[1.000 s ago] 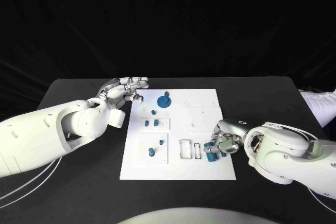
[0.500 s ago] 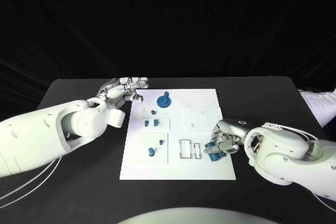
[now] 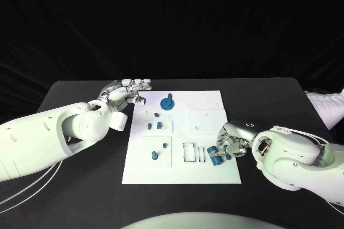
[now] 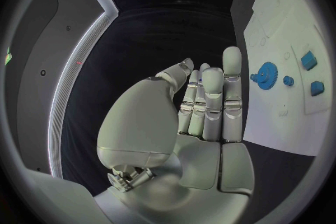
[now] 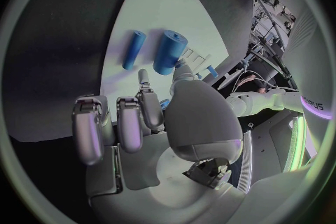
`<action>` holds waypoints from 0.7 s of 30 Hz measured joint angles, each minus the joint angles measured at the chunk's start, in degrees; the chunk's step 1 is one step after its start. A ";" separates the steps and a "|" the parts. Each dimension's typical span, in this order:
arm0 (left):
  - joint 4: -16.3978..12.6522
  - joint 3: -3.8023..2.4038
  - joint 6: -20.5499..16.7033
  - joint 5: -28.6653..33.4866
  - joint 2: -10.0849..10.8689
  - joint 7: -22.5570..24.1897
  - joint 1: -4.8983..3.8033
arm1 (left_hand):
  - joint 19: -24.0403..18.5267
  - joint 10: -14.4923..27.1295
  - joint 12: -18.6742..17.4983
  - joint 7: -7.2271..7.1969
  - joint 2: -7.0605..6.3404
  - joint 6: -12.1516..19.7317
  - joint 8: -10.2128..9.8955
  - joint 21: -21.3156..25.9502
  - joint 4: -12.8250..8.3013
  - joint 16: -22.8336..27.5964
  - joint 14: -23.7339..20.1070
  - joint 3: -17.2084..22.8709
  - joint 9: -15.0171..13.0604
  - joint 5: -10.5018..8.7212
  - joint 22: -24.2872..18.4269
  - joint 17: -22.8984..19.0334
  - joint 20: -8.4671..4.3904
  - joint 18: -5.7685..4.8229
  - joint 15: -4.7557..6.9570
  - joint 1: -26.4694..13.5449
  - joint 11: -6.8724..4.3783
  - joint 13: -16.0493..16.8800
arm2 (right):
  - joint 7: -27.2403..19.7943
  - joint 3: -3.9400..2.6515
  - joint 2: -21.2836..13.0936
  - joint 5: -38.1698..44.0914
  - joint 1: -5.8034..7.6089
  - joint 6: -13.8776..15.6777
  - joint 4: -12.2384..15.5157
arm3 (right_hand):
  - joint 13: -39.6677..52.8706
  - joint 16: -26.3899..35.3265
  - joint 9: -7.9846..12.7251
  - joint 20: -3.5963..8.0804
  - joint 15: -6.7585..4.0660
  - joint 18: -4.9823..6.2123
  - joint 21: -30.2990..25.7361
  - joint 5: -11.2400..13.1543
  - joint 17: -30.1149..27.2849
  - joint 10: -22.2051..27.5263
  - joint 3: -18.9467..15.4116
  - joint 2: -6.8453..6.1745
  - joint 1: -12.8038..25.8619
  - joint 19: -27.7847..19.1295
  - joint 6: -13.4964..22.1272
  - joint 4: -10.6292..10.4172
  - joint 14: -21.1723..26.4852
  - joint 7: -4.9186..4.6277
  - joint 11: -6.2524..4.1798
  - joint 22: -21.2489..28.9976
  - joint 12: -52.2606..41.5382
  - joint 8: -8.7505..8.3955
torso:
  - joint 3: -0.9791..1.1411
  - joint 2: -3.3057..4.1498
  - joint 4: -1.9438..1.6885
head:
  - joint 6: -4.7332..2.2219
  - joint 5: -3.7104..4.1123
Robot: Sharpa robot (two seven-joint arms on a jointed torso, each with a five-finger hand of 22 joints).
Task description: Assemble the parts on the task board
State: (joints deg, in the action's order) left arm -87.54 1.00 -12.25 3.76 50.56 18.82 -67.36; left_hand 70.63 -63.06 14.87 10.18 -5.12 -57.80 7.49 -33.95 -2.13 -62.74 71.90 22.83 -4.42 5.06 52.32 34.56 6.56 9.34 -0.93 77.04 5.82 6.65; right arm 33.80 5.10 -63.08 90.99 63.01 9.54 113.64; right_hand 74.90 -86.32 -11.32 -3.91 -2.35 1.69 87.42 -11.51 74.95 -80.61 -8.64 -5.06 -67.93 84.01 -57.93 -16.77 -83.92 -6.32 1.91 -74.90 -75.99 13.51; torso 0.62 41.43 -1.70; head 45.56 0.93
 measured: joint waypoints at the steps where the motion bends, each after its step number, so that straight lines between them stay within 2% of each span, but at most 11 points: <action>1: 0.01 0.00 0.00 0.00 0.00 0.00 0.00 | 0.00 0.00 0.00 0.00 0.00 0.00 0.00 0.00 0.00 0.00 0.00 0.00 0.00 0.00 0.00 0.00 0.00 0.00 0.00 0.00 0.00 0.00 | 0.00 0.00 -0.12 0.09 0.00 -0.01 0.08 | 0.00 0.00 0.00 0.00 0.00 0.00 0.00 0.00 0.00 0.00 0.00 0.00 0.00 0.00 0.00 0.00 0.00 0.00 0.00 0.00 0.00 0.00 | -0.01 0.00 0.00 | 0.02 0.01; 4: 0.03 0.00 0.01 0.00 0.00 -0.01 0.00 | 0.00 0.00 0.00 0.00 0.00 0.00 0.00 0.00 0.00 0.00 0.00 0.00 0.00 0.00 0.00 0.00 0.00 0.00 0.00 0.00 0.00 0.00 | 0.00 0.00 -0.24 0.25 -0.01 -0.09 0.24 | 0.05 0.00 0.00 0.00 0.00 0.00 0.00 0.00 0.00 0.00 0.00 0.00 0.00 0.00 0.00 0.00 0.00 0.00 0.00 0.00 0.00 0.00 | -0.02 0.00 0.01 | 0.05 0.05; 9: 0.05 0.01 0.03 0.00 -0.01 -0.02 0.01 | 0.00 0.00 0.00 0.00 0.00 0.00 0.00 0.00 0.00 0.00 0.00 0.00 0.00 0.00 0.00 0.00 0.00 0.00 0.00 0.00 0.00 0.05 | 0.01 -0.01 0.05 0.30 -0.09 -0.43 0.33 | 0.05 0.00 -0.51 0.00 0.00 0.00 0.00 0.00 -0.01 0.00 0.01 0.03 -0.03 0.00 0.00 0.01 0.00 0.00 0.00 -0.05 0.00 0.91 | -0.03 -0.02 0.01 | 0.07 0.12; 13: 0.05 0.01 0.04 0.00 -0.03 -0.02 0.01 | 0.00 0.00 0.00 0.00 0.00 0.00 0.00 0.00 0.00 0.00 0.00 0.00 0.00 0.00 0.00 0.00 0.00 0.00 0.00 0.00 0.00 0.04 | 0.01 -0.01 0.62 0.23 -0.40 -0.87 0.24 | 0.05 0.00 -1.05 0.00 0.00 0.00 0.00 0.00 -0.01 0.00 0.01 1.37 -1.42 0.00 -0.35 0.01 0.00 0.35 0.00 -0.04 0.00 1.76 | -0.04 -0.02 0.01 | 0.07 0.21; 21: 0.05 0.02 0.05 0.00 0.02 -0.05 0.02 | 0.00 0.00 0.00 0.00 0.00 0.00 0.00 0.00 0.00 0.00 0.00 0.00 0.00 0.00 0.00 0.00 0.00 0.00 0.00 0.00 0.00 0.03 | 0.00 0.00 0.92 0.09 -0.72 -1.98 0.04 | 0.04 0.00 -2.10 0.00 0.00 0.00 0.00 -0.68 -0.02 -0.54 -0.14 2.12 -2.74 0.00 -1.46 0.17 0.00 1.02 -0.54 -0.04 0.00 2.87 | -0.05 -0.02 -0.02 | 0.11 0.24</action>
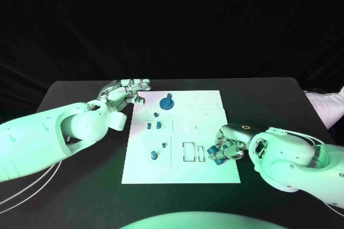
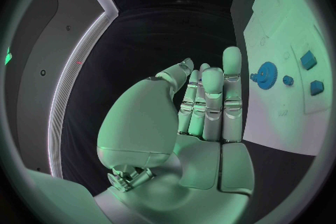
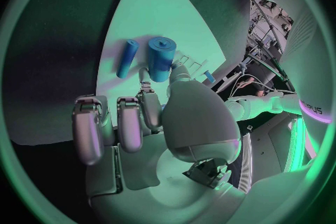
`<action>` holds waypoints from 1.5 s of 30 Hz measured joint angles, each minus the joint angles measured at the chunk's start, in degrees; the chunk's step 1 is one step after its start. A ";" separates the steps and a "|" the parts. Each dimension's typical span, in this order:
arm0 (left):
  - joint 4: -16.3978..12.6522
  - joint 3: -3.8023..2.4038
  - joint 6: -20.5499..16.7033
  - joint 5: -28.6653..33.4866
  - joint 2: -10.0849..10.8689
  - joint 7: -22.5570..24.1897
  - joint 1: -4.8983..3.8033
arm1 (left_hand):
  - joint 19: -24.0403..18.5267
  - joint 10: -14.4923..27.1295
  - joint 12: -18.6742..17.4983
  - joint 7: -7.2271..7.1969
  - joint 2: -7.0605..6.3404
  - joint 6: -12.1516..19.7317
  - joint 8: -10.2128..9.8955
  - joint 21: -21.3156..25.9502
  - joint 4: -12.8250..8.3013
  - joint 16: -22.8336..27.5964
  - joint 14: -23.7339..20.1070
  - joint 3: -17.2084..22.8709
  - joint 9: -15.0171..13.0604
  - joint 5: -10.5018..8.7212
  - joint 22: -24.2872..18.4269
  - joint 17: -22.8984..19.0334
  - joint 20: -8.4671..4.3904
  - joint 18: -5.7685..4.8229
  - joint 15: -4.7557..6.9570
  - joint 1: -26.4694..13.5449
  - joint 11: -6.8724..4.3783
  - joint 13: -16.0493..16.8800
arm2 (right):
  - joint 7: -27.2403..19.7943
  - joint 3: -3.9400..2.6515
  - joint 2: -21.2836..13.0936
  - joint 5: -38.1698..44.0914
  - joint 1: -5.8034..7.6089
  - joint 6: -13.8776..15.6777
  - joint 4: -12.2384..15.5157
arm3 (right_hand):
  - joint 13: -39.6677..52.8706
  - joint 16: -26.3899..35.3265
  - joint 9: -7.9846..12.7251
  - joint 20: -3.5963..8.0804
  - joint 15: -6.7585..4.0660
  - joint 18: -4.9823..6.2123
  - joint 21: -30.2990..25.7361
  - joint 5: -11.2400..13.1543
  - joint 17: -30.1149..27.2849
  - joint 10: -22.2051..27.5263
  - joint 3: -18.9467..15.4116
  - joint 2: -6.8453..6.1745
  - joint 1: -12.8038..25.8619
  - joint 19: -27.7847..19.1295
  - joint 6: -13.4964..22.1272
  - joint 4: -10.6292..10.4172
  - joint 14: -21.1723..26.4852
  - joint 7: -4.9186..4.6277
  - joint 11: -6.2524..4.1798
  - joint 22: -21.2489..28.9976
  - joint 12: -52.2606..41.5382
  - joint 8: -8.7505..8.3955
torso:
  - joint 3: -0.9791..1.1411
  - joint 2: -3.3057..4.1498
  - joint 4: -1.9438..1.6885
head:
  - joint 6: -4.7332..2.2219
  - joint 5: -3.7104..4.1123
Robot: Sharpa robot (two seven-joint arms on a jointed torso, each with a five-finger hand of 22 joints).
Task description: Assemble the parts on the task board
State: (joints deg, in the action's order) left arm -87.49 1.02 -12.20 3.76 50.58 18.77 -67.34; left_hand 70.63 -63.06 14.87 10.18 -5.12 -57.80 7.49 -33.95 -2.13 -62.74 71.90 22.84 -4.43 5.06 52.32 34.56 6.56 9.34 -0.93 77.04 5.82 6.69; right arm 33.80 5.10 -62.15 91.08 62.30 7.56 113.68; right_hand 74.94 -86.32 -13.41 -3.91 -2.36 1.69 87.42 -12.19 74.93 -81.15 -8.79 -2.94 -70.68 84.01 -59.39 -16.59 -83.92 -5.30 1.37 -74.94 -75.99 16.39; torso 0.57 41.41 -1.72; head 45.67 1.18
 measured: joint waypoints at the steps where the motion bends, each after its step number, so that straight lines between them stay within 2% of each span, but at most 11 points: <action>1: 0.00 0.00 0.00 0.00 0.02 0.00 0.00 | 0.00 0.00 0.00 0.00 0.00 0.00 0.00 0.00 0.00 0.00 0.00 0.00 0.00 0.00 0.00 0.00 0.00 0.00 0.00 0.00 0.00 0.00 | 0.00 0.00 0.00 0.00 -0.02 -0.16 -0.03 | 0.00 0.00 -0.16 0.00 -0.04 0.00 0.00 0.00 0.00 -0.15 0.00 0.25 -0.25 0.00 -0.22 0.00 -0.04 0.22 -0.15 0.00 0.00 0.15 | 0.00 0.00 -0.01 | 0.03 0.00; 3: 0.00 0.00 0.00 0.00 0.05 -0.01 0.00 | 0.00 0.00 0.00 0.00 0.00 0.00 0.00 0.00 0.00 0.00 0.00 0.00 0.00 0.00 0.00 0.00 0.00 0.00 0.00 0.00 0.00 0.00 | -0.01 0.00 -0.02 -0.01 -0.06 -0.39 -0.07 | 0.00 0.00 -0.50 0.00 -0.27 0.00 0.00 -0.15 0.00 -0.29 -0.01 0.53 -0.53 0.00 -0.55 0.01 -0.17 0.52 -0.29 0.00 0.00 0.45 | -0.01 0.00 -0.01 | 0.07 0.01; 11: -0.01 0.01 0.02 0.00 0.08 -0.05 0.00 | 0.00 0.00 0.00 0.00 0.00 0.00 0.00 0.00 0.00 0.00 0.00 0.00 0.00 0.00 0.00 0.00 0.00 0.00 0.00 0.00 0.00 0.00 | -0.10 -0.13 0.36 0.01 -0.13 -0.80 -0.44 | 0.08 0.00 -1.62 0.43 -0.64 0.01 0.00 -0.99 -0.01 -0.70 -0.18 2.23 -2.23 0.00 -1.09 0.58 -0.21 0.68 -0.70 0.01 -0.23 0.92 | 0.02 0.03 -0.05 | 0.16 -0.04; 15: -0.01 0.02 0.03 0.00 0.11 -0.07 0.01 | 0.00 0.00 0.01 -0.02 0.00 0.02 0.00 0.00 0.01 0.00 -0.02 -0.04 0.00 0.00 -0.02 -0.02 0.00 0.00 -0.02 0.00 0.00 -0.01 | -0.19 -0.21 0.59 0.05 -0.27 -0.38 -0.45 | 0.25 0.00 -1.79 0.57 -0.83 0.01 0.24 -2.88 -0.01 -0.82 0.60 3.34 -3.34 -0.11 -1.09 1.38 -0.01 0.68 -0.81 0.01 -0.35 1.11 | 0.05 0.05 -0.05 | 0.20 -0.13; 18: 0.00 0.03 0.04 0.00 0.12 -0.07 0.02 | 0.00 0.00 0.44 -0.20 0.00 0.20 0.00 0.32 0.06 0.00 -0.41 -0.42 0.05 0.00 -0.20 -0.16 0.00 0.00 0.01 0.00 0.00 0.06 | -0.20 -0.12 0.56 -0.03 -0.47 0.93 -0.26 | 0.28 0.00 -2.23 0.84 -1.17 0.01 0.24 -5.13 -0.01 -0.83 0.81 3.55 -3.55 -0.01 -1.14 1.61 -0.09 0.74 -1.41 0.01 -0.04 1.35 | 0.05 0.06 -0.03 | 0.21 -0.15; 23: 0.03 0.04 0.06 0.00 0.08 -0.10 0.03 | 0.00 0.00 0.44 -0.20 0.00 0.20 0.00 0.32 0.06 0.00 -0.42 -0.41 0.05 0.00 -0.20 -0.16 0.00 0.00 0.01 0.00 0.00 0.05 | -0.32 0.03 0.10 -1.66 -0.65 5.08 0.84 | 0.28 0.00 -2.24 1.25 -1.25 0.01 0.46 -8.92 -0.02 -1.02 1.00 3.55 -3.55 -0.01 -1.13 1.43 -0.02 0.74 -1.63 0.01 0.38 1.40 | 0.05 0.05 -0.02 | 0.21 -0.14; 28: 0.09 0.06 0.11 0.00 -0.03 -0.14 0.05 | 0.00 0.00 0.44 -0.20 0.00 0.20 0.00 0.32 0.06 0.00 -0.41 -0.41 0.05 0.00 -0.20 -0.15 0.00 0.00 0.01 0.00 0.00 0.05 | -0.63 -0.13 -0.19 -5.96 0.19 10.04 2.36 | 0.22 0.00 -2.24 1.25 -1.45 0.01 0.46 -11.69 -0.02 -1.13 0.85 3.56 -3.54 -0.01 -1.13 0.89 -0.22 0.75 -1.73 0.02 0.44 1.44 | 0.06 0.03 -0.05 | 0.16 -0.06; 32: 0.13 0.06 0.15 0.00 -0.07 -0.19 0.07 | 0.00 0.00 0.44 -0.20 0.00 0.20 0.00 0.32 0.06 0.00 -0.42 -0.40 0.05 0.00 -0.26 -0.15 0.00 0.00 0.01 0.00 0.00 0.05 | -0.69 -0.21 -0.17 -9.25 0.78 12.38 2.68 | 0.19 0.00 -2.24 1.25 -1.45 0.01 0.46 -12.41 -0.02 -1.13 0.89 3.64 -3.45 -0.01 -1.13 0.85 -0.22 0.75 -1.73 0.02 0.44 1.44 | -0.01 0.02 -0.16 | 0.14 -0.04; 36: 0.19 0.07 0.18 -0.03 -0.08 -0.23 0.10 | 0.00 0.00 0.44 -0.20 0.00 0.20 0.00 0.32 0.06 0.00 -0.41 -0.40 0.05 0.00 -0.26 -0.15 0.00 0.00 0.01 0.00 0.00 0.05 | -0.69 -0.22 0.74 -11.98 0.96 13.41 2.68 | 0.18 0.00 -2.24 1.25 -1.45 0.01 0.46 -12.44 -0.03 -1.23 0.73 3.81 -3.29 -0.01 -1.13 0.69 -0.22 0.75 -1.83 0.02 0.44 1.44 | -0.02 0.03 -0.15 | 0.18 -0.26; 43: 0.21 0.07 0.24 -0.11 -0.14 -0.27 0.11 | 0.00 0.00 0.44 -0.20 0.00 0.20 0.00 0.32 0.06 0.00 -0.41 -0.40 0.04 0.00 -0.25 -0.15 0.00 0.00 0.01 0.00 0.00 0.04 | -0.34 -0.21 3.56 -15.19 1.04 13.11 1.59 | 0.19 0.00 -2.24 1.24 -1.45 0.01 0.46 -12.68 -0.01 -1.24 0.29 4.29 -2.81 -0.01 -1.13 0.25 -0.21 0.75 -1.84 0.03 0.37 1.43 | -0.05 0.03 -0.12 | 0.21 -0.40; 45: 0.17 0.08 0.25 -0.12 -0.15 -0.28 0.12 | 0.00 0.00 0.44 -0.20 0.00 0.20 0.00 0.32 0.06 0.00 -0.41 -0.40 0.04 0.00 -0.25 -0.15 0.00 0.00 0.01 0.00 0.00 0.04 | -0.18 -0.21 4.26 -15.78 1.03 12.66 1.13 | 0.23 -0.23 -2.24 1.24 -1.45 0.01 0.46 -12.69 0.02 -1.24 0.10 4.86 -2.24 -0.01 -1.13 0.07 -0.21 0.75 -1.84 0.03 0.20 1.42 | -0.05 0.03 -0.09 | 0.21 -0.44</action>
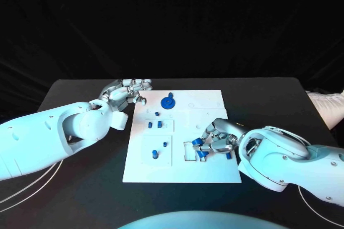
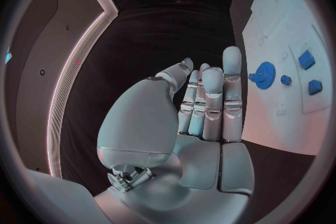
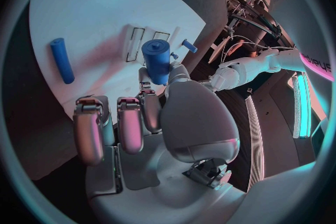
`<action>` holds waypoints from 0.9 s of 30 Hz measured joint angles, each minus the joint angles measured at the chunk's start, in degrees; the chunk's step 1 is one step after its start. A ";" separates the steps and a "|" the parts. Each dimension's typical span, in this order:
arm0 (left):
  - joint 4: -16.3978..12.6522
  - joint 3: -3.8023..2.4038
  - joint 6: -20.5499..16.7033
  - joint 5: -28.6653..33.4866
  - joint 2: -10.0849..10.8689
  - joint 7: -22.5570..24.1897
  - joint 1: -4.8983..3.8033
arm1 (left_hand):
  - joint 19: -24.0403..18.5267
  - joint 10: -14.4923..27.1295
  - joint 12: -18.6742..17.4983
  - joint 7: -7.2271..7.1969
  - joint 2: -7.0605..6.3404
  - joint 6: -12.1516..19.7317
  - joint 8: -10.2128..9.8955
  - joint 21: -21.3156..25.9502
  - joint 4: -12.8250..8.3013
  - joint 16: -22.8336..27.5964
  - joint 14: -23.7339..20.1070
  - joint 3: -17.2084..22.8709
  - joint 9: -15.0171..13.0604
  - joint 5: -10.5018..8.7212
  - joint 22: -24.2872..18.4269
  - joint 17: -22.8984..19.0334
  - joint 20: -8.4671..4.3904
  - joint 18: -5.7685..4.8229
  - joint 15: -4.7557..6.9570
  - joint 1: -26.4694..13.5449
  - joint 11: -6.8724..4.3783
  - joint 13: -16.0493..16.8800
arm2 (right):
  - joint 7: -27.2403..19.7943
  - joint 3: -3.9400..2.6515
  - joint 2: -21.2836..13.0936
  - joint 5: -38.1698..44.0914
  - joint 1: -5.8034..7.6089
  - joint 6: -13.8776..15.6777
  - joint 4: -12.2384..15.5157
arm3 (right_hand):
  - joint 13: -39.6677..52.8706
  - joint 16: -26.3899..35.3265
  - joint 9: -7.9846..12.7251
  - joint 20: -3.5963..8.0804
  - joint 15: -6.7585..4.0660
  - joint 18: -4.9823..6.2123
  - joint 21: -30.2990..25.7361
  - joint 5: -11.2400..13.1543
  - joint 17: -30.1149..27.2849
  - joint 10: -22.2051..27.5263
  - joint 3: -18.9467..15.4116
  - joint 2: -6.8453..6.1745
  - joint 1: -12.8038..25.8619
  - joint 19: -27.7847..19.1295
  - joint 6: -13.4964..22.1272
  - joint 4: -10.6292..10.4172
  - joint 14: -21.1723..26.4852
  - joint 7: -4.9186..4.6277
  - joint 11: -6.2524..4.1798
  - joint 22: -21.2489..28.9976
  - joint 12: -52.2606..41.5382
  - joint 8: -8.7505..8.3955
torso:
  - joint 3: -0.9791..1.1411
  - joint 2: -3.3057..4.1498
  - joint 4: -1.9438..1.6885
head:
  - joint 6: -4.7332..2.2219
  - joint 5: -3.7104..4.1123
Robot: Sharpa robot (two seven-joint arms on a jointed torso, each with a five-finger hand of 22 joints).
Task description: Assemble the parts on the task board
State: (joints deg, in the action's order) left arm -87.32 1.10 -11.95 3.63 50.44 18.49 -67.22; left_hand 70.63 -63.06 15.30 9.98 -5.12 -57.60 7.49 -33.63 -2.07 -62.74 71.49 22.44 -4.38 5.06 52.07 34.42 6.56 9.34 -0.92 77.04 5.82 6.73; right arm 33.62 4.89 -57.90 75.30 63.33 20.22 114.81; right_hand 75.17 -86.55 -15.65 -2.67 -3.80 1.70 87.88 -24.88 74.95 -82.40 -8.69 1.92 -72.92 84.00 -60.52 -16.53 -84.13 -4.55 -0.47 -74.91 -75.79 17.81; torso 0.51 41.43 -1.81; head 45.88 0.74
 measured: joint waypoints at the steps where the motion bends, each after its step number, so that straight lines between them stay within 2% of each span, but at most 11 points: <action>1: -0.02 0.00 0.00 -0.01 0.00 0.00 0.00 | 0.00 0.00 0.00 0.00 0.00 0.00 0.00 0.00 0.00 0.00 0.00 0.00 0.00 0.00 0.00 0.00 0.00 0.01 0.00 0.00 0.00 0.00 | 0.09 0.00 0.34 -0.28 -0.02 -0.25 -0.21 | 0.00 0.00 0.00 0.00 0.00 0.00 0.00 0.00 0.00 0.00 0.00 0.08 0.08 0.00 0.00 0.00 0.00 0.00 0.00 0.00 -0.05 0.00 | 0.01 0.01 0.01 | 0.00 -0.04; 8: -0.10 0.00 0.03 -0.05 0.01 -0.05 0.00 | 0.00 0.00 0.00 0.00 0.00 0.00 0.00 0.00 0.00 0.00 0.00 0.00 0.00 0.00 0.00 0.00 0.00 0.00 0.00 0.00 0.00 0.00 | 0.68 0.04 2.24 -1.94 -0.31 -2.11 -1.44 | 0.98 0.00 -0.02 0.00 -0.15 0.00 0.07 0.88 0.00 -0.01 -0.67 1.36 1.36 0.00 0.00 -0.02 0.16 0.00 -0.01 0.00 -0.04 -0.10 | 0.01 0.01 0.07 | -0.03 -0.17; 9: -0.12 0.00 0.03 -0.05 0.01 -0.05 0.00 | 0.00 0.00 0.00 0.00 0.00 0.00 0.00 0.00 0.00 0.00 0.00 0.00 0.00 0.00 0.00 0.00 0.00 0.00 0.00 0.00 0.00 -0.01 | 0.74 0.04 2.39 -2.08 -0.34 -2.28 -1.57 | 1.04 0.00 -0.76 0.00 -0.20 0.00 0.22 1.51 -0.01 -0.01 -1.01 1.59 1.59 0.00 -0.01 -0.04 0.21 -0.01 -0.01 0.00 -0.03 -0.09 | 0.02 0.01 0.07 | -0.03 -0.17; 10: -0.14 0.00 0.04 -0.06 0.01 -0.06 0.00 | 0.00 0.00 0.00 0.00 0.00 0.00 0.00 0.00 0.00 0.00 0.00 0.00 0.00 0.00 0.01 0.00 0.00 0.00 0.00 0.00 0.00 -0.01 | 0.80 0.04 2.53 -2.18 -0.36 -2.43 -1.70 | 1.31 0.00 -2.33 0.00 -0.20 0.00 0.22 2.21 -0.01 -0.01 -1.22 1.99 1.99 0.00 -0.06 -0.10 0.21 -0.06 -0.01 0.00 0.05 -0.05 | 0.03 0.01 0.07 | -0.03 -0.18; 12: -0.15 0.00 0.04 -0.07 0.02 -0.06 0.00 | 0.00 0.00 0.00 0.00 0.00 0.00 0.00 0.00 0.00 0.00 0.00 0.00 0.00 0.00 0.01 0.00 0.00 0.00 0.00 0.00 0.00 -0.01 | 0.93 0.04 2.85 -2.28 -0.40 -2.72 -2.02 | 1.55 0.00 -3.25 0.00 -0.20 0.00 0.22 2.96 -0.01 -0.01 -1.43 2.34 2.34 0.00 -0.22 0.00 0.21 -0.21 -0.01 0.00 0.07 0.20 | 0.03 0.01 0.07 | -0.03 -0.23; 16: -0.17 0.00 0.05 -0.09 0.03 -0.08 0.01 | 0.00 0.00 0.00 0.00 0.00 0.00 0.00 0.00 0.00 0.00 0.00 0.00 0.00 0.00 0.01 -0.05 0.00 0.00 0.00 0.00 0.00 -0.01 | 1.13 0.04 3.48 -2.29 -0.44 -3.19 -2.55 | 1.76 0.00 -3.66 0.00 -0.20 0.00 0.22 3.07 -0.01 -0.02 -1.59 2.62 2.62 0.00 -0.24 -0.15 0.21 -0.20 -0.02 0.01 0.07 0.28 | 0.07 0.02 0.06 | -0.03 -0.26; 21: -0.18 0.00 0.06 -0.11 0.03 -0.10 0.01 | 0.00 0.00 0.00 0.00 0.00 0.00 0.00 0.00 0.00 0.00 0.00 0.01 0.00 0.00 0.01 -0.04 0.00 0.00 0.00 0.00 0.00 -0.01 | 1.28 0.04 4.15 -2.11 -0.61 -3.75 -2.93 | 3.46 0.00 -3.99 0.42 -0.23 0.00 0.22 4.60 -0.01 -0.09 -2.31 3.24 3.24 0.00 -0.40 -0.06 0.18 -0.07 -0.08 0.01 0.72 0.36 | 0.07 0.02 0.05 | 0.04 -0.28; 24: -0.19 0.00 0.06 -0.12 0.03 -0.11 0.01 | 0.00 0.00 0.00 0.00 0.00 0.00 0.00 0.00 0.00 0.00 0.00 0.01 0.00 0.00 0.01 -0.04 0.00 0.01 0.00 0.00 0.00 -0.01 | 1.37 0.04 4.20 -1.73 -0.66 -4.04 -3.16 | 5.52 0.00 -4.43 0.42 -0.41 0.00 0.22 6.43 -0.02 -0.21 -3.15 3.84 3.84 0.00 -0.85 -0.04 0.00 0.20 -0.20 0.01 1.28 0.41 | 0.07 0.02 0.06 | 0.05 -0.34; 26: -0.20 0.00 0.06 -0.12 0.05 -0.12 0.01 | 0.00 0.00 0.00 0.00 0.00 0.00 0.00 0.00 0.00 0.00 0.00 0.01 -0.01 0.00 0.01 -0.04 0.00 0.00 0.00 0.00 0.00 -0.02 | 1.44 0.04 4.20 -1.33 -0.69 -4.21 -3.31 | 5.55 0.00 -5.01 0.42 -0.60 -0.01 0.22 8.64 -0.02 -0.22 -3.95 4.47 4.46 0.00 -0.93 -0.03 0.19 0.28 -0.21 -0.02 0.59 1.04 | 0.07 0.03 0.06 | 0.06 -0.35; 27: -0.20 0.00 0.06 -0.13 0.05 -0.12 0.01 | 0.00 0.00 0.00 0.00 0.00 0.00 0.00 0.00 0.00 0.00 0.00 0.01 -0.01 0.00 0.01 -0.04 0.00 0.00 0.00 0.00 0.00 -0.02 | 1.46 0.04 4.20 -1.14 -0.70 -4.28 -3.35 | 5.56 0.00 -5.35 0.42 -0.63 -0.01 0.22 10.03 -0.02 -0.22 -4.47 4.77 4.78 0.00 -1.34 -0.01 0.21 0.69 -0.21 -0.03 0.21 1.06 | 0.07 0.03 0.06 | 0.07 -0.35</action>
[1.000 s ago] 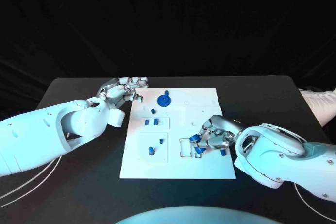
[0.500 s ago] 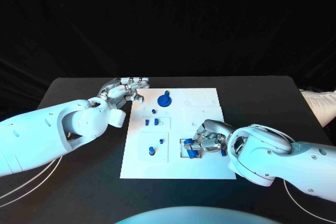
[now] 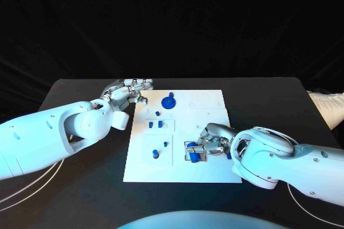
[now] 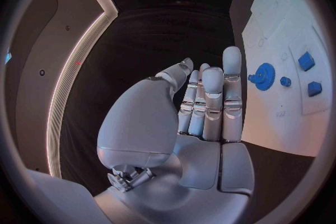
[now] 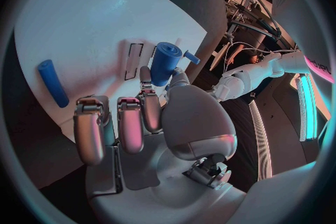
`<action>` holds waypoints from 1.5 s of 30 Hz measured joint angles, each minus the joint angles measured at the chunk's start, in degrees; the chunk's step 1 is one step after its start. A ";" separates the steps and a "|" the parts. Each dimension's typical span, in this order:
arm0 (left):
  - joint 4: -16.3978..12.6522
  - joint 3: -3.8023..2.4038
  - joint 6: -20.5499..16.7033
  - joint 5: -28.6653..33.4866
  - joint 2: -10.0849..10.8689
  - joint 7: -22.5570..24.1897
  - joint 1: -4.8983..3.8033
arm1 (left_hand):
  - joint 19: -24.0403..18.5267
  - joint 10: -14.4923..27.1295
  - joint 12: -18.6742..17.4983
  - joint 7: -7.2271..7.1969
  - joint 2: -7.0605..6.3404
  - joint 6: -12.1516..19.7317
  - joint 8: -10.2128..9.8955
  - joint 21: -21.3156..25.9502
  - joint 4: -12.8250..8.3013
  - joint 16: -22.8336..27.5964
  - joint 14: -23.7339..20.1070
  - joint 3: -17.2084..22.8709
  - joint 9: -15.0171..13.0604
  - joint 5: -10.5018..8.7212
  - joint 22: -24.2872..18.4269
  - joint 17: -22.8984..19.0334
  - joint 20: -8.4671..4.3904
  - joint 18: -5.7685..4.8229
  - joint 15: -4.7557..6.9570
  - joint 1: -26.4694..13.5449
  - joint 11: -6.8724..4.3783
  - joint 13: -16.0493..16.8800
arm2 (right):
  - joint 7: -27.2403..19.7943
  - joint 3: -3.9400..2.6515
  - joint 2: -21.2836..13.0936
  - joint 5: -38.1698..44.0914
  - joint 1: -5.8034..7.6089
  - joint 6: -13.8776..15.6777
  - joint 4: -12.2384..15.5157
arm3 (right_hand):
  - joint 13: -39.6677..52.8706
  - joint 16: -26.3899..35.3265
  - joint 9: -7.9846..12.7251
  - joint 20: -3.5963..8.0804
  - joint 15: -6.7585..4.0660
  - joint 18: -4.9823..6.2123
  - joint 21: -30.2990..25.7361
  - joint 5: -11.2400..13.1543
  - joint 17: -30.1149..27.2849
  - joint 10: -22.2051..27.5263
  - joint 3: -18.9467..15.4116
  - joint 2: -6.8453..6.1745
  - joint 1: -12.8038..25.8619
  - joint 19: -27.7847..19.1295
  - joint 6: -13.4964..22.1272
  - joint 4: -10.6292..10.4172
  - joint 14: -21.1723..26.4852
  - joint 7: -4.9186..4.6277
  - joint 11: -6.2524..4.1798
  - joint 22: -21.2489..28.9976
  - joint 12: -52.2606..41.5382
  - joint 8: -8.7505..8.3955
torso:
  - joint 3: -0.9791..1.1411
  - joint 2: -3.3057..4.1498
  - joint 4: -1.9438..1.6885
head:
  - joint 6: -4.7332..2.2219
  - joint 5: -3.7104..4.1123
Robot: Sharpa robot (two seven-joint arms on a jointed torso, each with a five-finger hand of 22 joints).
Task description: Assemble the parts on the task board
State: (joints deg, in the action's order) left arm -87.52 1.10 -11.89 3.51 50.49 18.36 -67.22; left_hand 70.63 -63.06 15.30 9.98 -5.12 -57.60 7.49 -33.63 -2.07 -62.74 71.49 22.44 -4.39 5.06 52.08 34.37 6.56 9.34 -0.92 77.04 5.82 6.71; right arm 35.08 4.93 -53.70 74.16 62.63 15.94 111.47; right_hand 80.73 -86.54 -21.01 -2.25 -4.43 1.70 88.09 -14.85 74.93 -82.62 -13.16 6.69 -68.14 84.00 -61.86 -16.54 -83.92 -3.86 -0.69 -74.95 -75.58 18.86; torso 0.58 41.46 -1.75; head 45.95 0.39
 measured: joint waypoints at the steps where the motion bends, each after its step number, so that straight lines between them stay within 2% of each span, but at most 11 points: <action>1: 0.00 0.00 0.00 0.00 0.01 -0.01 0.00 | 0.00 0.00 0.00 0.00 0.00 0.00 0.00 0.00 0.00 0.00 0.00 0.00 0.00 0.00 0.00 0.00 0.00 0.00 0.00 0.00 0.00 0.00 | 0.03 0.00 0.01 0.19 -0.01 -0.08 -0.03 | 0.03 0.00 -0.21 0.00 0.00 0.00 0.00 1.32 0.00 0.00 -0.44 0.12 0.12 0.00 -0.27 -0.02 0.00 0.27 0.00 0.00 -0.23 0.12 | 0.00 0.00 0.01 | 0.02 0.00; 3: 0.00 0.00 0.00 -0.01 0.01 -0.02 0.00 | 0.00 0.00 0.00 0.00 0.00 0.00 0.00 0.00 0.00 0.00 0.00 0.00 0.00 0.00 0.00 0.00 0.00 0.00 0.00 0.00 0.00 0.00 | 0.07 0.00 0.09 0.65 -0.03 -0.24 -0.09 | 0.03 0.00 -0.48 0.12 0.00 0.00 0.00 3.27 0.00 -0.08 -1.21 0.17 0.22 -0.09 -1.32 -0.04 0.00 1.14 -0.09 0.00 -0.27 0.19 | 0.00 -0.01 0.01 | 0.04 0.06; 6: -0.01 0.00 0.01 -0.01 0.01 -0.03 0.00 | 0.00 0.00 0.00 0.00 0.00 0.00 0.00 0.00 0.00 0.00 0.00 0.00 0.00 0.00 0.00 0.00 0.00 0.00 0.00 0.00 0.00 0.00 | 0.12 0.00 0.29 1.23 -0.06 -0.45 -0.15 | 0.02 0.00 -1.18 0.40 -0.01 0.00 0.00 6.16 0.00 -0.09 -2.39 -0.15 1.04 0.00 -1.81 -0.01 0.00 1.61 -0.10 0.00 -0.33 0.43 | 0.00 -0.01 0.03 | 0.05 0.10; 9: -0.01 0.00 0.01 -0.02 0.01 -0.05 0.00 | 0.00 0.43 0.00 0.00 0.00 0.00 0.00 0.00 0.00 0.00 0.00 0.00 0.00 0.00 -0.09 -0.07 0.00 0.00 0.00 0.00 0.00 0.00 | 0.14 0.00 0.38 1.68 -0.10 -0.59 -0.19 | -0.13 0.00 -1.71 0.40 -0.11 0.00 0.00 9.90 -0.01 -0.69 -3.92 -0.68 2.72 0.00 -1.59 -0.13 0.10 1.40 -0.70 0.00 -0.24 0.66 | 0.01 -0.02 0.04 | -0.02 0.12; 12: -0.01 0.00 0.02 -0.02 -0.01 -0.06 0.00 | 0.00 0.43 0.00 0.00 0.00 0.00 0.00 0.00 0.00 0.00 0.00 0.00 0.00 0.00 -0.09 -0.07 0.00 0.01 0.00 0.00 0.00 -0.01 | 0.16 -0.01 0.36 2.16 -0.13 -0.63 -0.22 | -1.93 0.00 -2.01 0.40 -0.11 0.00 0.00 11.76 -0.01 -0.99 -5.03 -1.36 4.01 0.00 -1.59 -0.15 0.10 1.40 -1.00 0.00 -0.03 0.66 | 0.02 -0.04 0.04 | -0.05 0.18; 22: 0.01 0.00 0.07 -0.03 -0.01 -0.11 0.00 | 0.00 0.43 0.00 0.00 0.00 0.00 0.00 0.00 0.00 0.00 0.00 0.00 0.00 0.00 -0.09 -0.06 0.00 0.00 0.00 0.00 0.00 -0.01 | 0.17 -0.01 -0.31 3.57 -0.29 -0.57 0.36 | -5.60 0.00 -2.44 0.40 -0.10 0.00 0.00 11.86 -0.02 -1.09 -5.91 -2.18 4.78 0.00 -1.59 0.13 0.10 1.40 -1.10 0.01 0.19 0.65 | 0.06 -0.04 0.05 | -0.16 0.22; 27: 0.03 0.00 0.11 -0.03 -0.01 -0.13 0.00 | 0.00 0.43 0.00 0.00 0.00 0.00 0.00 0.00 0.00 0.00 0.00 0.00 0.00 0.00 -0.08 -0.06 0.00 0.01 0.00 0.00 0.01 -0.01 | 0.12 -0.02 -0.35 3.90 -0.38 -0.62 0.63 | -4.27 0.00 -3.01 0.40 -0.27 -0.01 0.00 11.86 -0.02 -1.18 -3.47 -2.35 -1.65 0.00 -1.40 3.99 -0.11 1.22 -0.97 0.01 -0.11 0.65 | 0.07 -0.02 0.05 | -0.13 0.17; 33: 0.04 0.00 0.15 -0.03 -0.04 -0.14 0.00 | 0.00 0.42 0.00 0.00 0.00 0.00 0.00 0.00 0.00 0.00 0.00 0.00 0.00 0.00 -0.08 -0.06 0.00 0.01 0.00 0.00 0.00 -0.01 | -0.06 -0.15 0.11 4.08 -0.35 -0.67 0.44 | -3.80 0.00 -3.54 0.40 -0.26 0.00 0.00 11.90 -0.02 -1.18 -1.28 -3.94 -3.32 0.00 -1.37 7.06 -0.12 1.13 -0.95 0.02 -0.01 0.66 | 0.03 -0.02 0.05 | -0.02 0.18; 36: 0.04 0.00 0.16 -0.04 -0.05 -0.15 0.01 | 0.00 0.42 0.00 0.00 0.00 0.00 0.00 0.00 0.00 0.00 0.00 0.00 -0.01 0.00 -0.08 -0.06 0.00 0.00 0.00 0.00 0.00 -0.01 | -0.12 -0.20 0.41 4.12 -0.32 -0.73 0.25 | -3.80 0.00 -3.71 0.39 -0.26 0.00 0.00 12.01 -0.02 -1.18 -0.56 -4.31 -3.68 0.00 -1.22 7.80 -0.12 1.07 -0.94 0.02 0.03 0.86 | 0.01 -0.02 0.02 | 0.05 0.18; 38: 0.05 0.00 0.17 -0.04 -0.05 -0.16 0.01 | 0.00 0.42 0.00 0.00 0.00 0.00 0.00 0.00 0.00 0.00 0.00 0.01 -0.01 0.00 -0.08 -0.05 0.00 0.00 0.00 0.00 0.00 -0.01 | -0.13 -0.11 0.62 4.13 -0.41 -0.90 0.02 | -3.80 0.01 -3.71 0.39 -0.17 0.00 0.00 11.98 -0.02 -1.16 -0.03 -4.44 -4.76 0.00 -0.68 8.35 -0.19 1.69 -0.75 0.02 0.04 0.84 | 0.02 -0.02 0.02 | 0.08 0.14; 45: 0.08 0.00 0.18 -0.05 -0.05 -0.16 0.01 | 0.00 0.42 0.00 0.00 0.00 0.00 0.00 0.00 0.00 0.00 0.00 0.01 -0.01 0.00 -0.08 -0.05 0.00 0.00 0.00 0.00 0.00 -0.01 | -0.06 -0.02 0.97 3.93 -0.65 -1.20 -0.23 | -3.80 0.01 -3.98 0.39 -0.36 0.00 -0.01 11.98 -0.03 -1.10 -0.03 -4.43 -4.86 0.00 -1.04 8.35 0.01 1.46 -0.68 0.03 -1.07 0.85 | 0.02 -0.01 0.01 | 0.18 0.04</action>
State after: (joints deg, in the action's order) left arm -87.44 1.10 -11.71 3.46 50.44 18.20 -67.21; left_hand 70.63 -62.64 15.30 9.98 -5.12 -57.60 7.49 -33.64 -2.07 -62.74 71.49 22.45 -4.40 5.06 52.01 34.32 6.56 9.34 -0.92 77.04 5.82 6.70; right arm 35.02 4.91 -52.73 78.09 61.98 14.74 111.24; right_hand 76.92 -86.54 -24.99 -1.86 -4.80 1.69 88.09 -2.87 74.90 -83.71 -13.19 2.26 -73.00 84.00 -62.90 -8.19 -83.91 -2.40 -1.37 -74.92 -76.64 19.72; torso 0.60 41.45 -1.74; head 46.13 0.43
